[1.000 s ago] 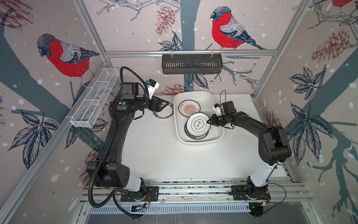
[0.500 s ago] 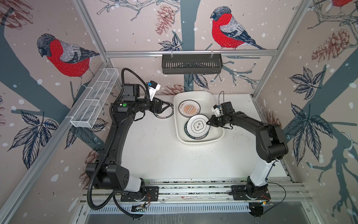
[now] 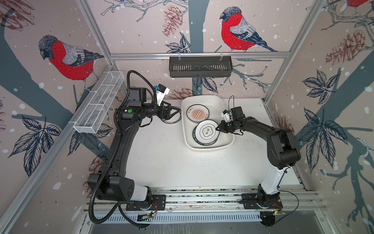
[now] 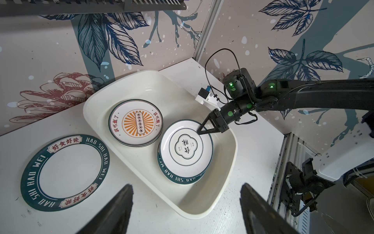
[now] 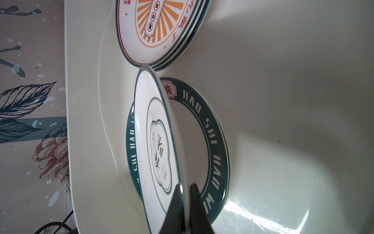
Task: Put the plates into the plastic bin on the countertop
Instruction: 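Lower the plate into the bin with the right gripper while the left gripper withdraws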
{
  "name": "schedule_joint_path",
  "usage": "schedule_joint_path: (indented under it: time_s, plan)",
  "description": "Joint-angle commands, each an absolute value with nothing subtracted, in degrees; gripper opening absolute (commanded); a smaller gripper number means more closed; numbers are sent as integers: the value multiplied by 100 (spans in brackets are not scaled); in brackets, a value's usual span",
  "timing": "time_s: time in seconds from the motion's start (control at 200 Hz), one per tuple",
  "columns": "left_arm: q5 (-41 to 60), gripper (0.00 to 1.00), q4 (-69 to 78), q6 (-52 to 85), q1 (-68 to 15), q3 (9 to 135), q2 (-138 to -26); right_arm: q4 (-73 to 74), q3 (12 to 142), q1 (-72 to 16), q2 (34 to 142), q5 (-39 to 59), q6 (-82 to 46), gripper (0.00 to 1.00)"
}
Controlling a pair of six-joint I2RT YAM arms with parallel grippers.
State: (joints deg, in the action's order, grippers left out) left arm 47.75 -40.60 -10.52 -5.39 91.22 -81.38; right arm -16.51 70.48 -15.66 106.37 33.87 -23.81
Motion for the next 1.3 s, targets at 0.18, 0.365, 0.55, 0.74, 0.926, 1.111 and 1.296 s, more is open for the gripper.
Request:
schedule_joint_path:
  time_s: [0.18, 0.365, 0.55, 0.74, 0.926, 1.111, 1.296]
  plan:
    - [4931, 83, -3777, -1099, -604, 8978, -8011, -1600, 7020, -1539, 10679, 3335, -2263, 12]
    - [4913, 83, -3823, -1134, -633, 9025, -8015, -1591, 6970, -1506, 10701, 3318, -2263, 14]
    - [4992, 83, -3824, -1195, -642, 9024, -7961, -1534, 6893, -1485, 10735, 3314, -2250, 17]
    - [4992, 83, -3836, -1195, -650, 9053, -7945, -1521, 6842, -1450, 10754, 3296, -2250, 19]
    - [4983, 83, -3824, -1195, -660, 9024, -7937, -1529, 6815, -1428, 10749, 3283, -2233, 22]
    - [4974, 83, -3827, -1221, -669, 9024, -7946, -1536, 6827, -1424, 10758, 3278, -2250, 23]
    - [4992, 83, -3839, -1222, -668, 9016, -7963, -1547, 6841, -1418, 10798, 3261, -2268, 24]
